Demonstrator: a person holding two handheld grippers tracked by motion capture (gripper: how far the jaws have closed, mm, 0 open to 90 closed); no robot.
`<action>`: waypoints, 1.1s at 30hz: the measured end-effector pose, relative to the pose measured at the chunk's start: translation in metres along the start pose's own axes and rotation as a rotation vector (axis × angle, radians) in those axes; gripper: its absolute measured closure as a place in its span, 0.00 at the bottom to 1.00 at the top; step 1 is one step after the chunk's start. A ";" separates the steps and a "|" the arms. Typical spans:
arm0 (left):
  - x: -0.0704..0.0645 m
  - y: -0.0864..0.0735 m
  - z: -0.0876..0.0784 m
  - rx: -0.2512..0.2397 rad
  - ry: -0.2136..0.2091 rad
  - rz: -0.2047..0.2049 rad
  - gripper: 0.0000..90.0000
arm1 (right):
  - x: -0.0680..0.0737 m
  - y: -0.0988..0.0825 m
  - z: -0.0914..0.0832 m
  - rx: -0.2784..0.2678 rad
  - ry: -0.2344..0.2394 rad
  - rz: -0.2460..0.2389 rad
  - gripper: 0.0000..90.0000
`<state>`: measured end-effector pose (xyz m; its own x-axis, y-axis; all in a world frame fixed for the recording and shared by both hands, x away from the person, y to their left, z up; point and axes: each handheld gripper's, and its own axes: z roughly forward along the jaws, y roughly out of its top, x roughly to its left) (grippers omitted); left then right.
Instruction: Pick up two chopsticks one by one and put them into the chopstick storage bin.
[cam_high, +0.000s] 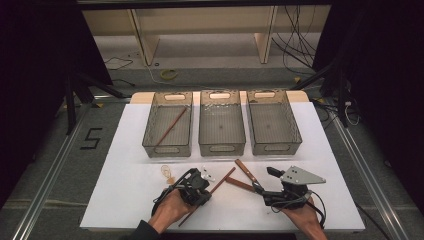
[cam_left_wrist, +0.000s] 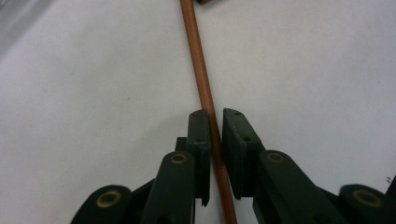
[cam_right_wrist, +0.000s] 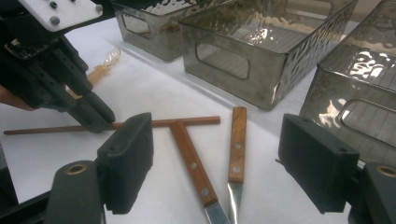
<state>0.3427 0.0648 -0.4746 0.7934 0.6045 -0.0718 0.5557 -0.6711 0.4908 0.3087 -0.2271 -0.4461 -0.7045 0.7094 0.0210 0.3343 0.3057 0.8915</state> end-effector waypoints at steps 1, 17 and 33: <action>0.000 0.000 0.000 -0.001 0.000 -0.003 0.90 | 0.000 0.000 0.000 0.000 -0.001 -0.003 0.31; 0.010 -0.002 -0.004 -0.030 -0.020 -0.031 0.93 | 0.002 0.000 0.001 0.005 0.004 -0.018 0.31; 0.025 0.000 -0.038 -0.145 -0.014 -0.046 0.93 | 0.002 0.000 0.001 0.010 0.003 -0.017 0.31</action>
<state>0.3528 0.0959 -0.4435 0.7718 0.6264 -0.1091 0.5509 -0.5732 0.6065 0.3081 -0.2251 -0.4469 -0.7116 0.7026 0.0074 0.3291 0.3240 0.8870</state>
